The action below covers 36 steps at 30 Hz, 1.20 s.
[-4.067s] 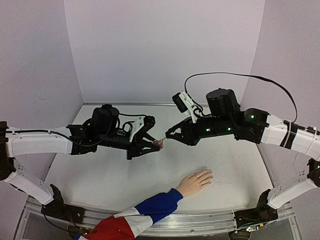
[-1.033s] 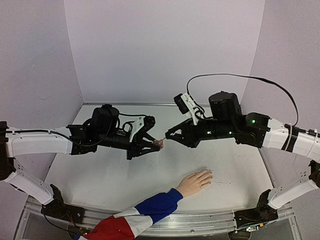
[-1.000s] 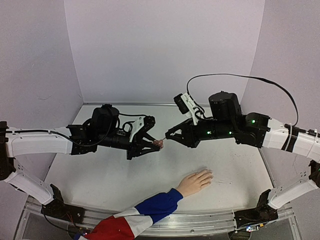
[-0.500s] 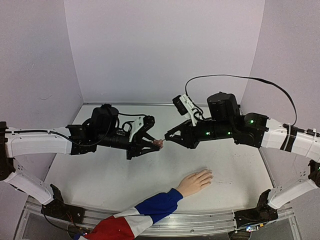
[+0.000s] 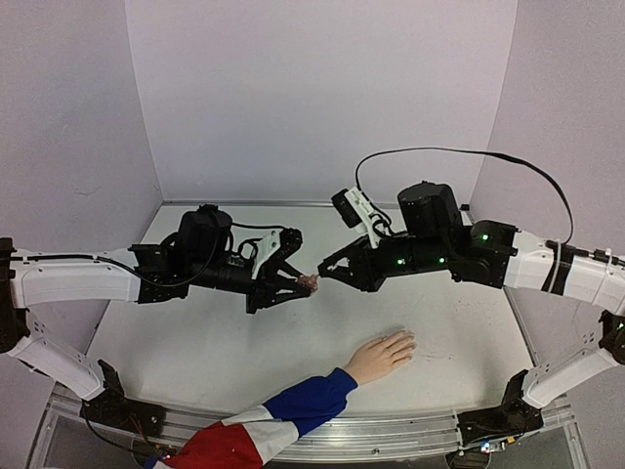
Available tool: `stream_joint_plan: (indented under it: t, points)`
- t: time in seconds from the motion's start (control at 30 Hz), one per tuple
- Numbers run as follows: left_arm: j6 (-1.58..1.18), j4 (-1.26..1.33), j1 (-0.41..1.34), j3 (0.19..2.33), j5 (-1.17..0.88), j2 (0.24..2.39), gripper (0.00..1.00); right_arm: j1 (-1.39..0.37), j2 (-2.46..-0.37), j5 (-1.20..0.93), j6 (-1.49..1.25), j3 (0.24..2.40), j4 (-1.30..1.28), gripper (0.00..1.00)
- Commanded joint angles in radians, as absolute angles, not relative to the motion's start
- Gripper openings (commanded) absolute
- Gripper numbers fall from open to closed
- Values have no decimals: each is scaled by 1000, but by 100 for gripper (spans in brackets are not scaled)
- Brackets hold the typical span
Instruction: Paint the nails
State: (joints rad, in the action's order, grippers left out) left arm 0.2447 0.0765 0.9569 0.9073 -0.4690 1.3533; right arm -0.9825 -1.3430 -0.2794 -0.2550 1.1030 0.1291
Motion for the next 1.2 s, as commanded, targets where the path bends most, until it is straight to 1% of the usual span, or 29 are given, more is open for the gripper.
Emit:
stream_joint_plan:
  t: [0.0,0.4,0.6,0.77,0.9,0.93,1.03,1.17]
  points:
    - [259,130,962,918,-488,1316,0,-988,-1364,-311,-252,1159,147,0]
    - [256,130,962,918,-490,1299,0,-987,-1389,-339,-249,1160,134,0]
    - [244,130,962,930,-544,1290,0,-986,-1419,-430,-191,1202,81,0]
    - [230,131,962,955,-639,1292,0,-979,-1457,-500,-94,1257,0,0]
    - [218,131,962,979,-701,1290,0,-917,-1476,-628,-45,1252,-26,0]
    - [215,132,962,987,-702,1288,0,-905,-1479,-630,-37,1253,-26,0]
    - [184,133,962,1020,-594,1286,0,-886,-1505,-635,-10,1272,-41,0]
    - [179,172,962,1061,-395,1296,0,-881,-1564,-646,-9,1312,-43,0]
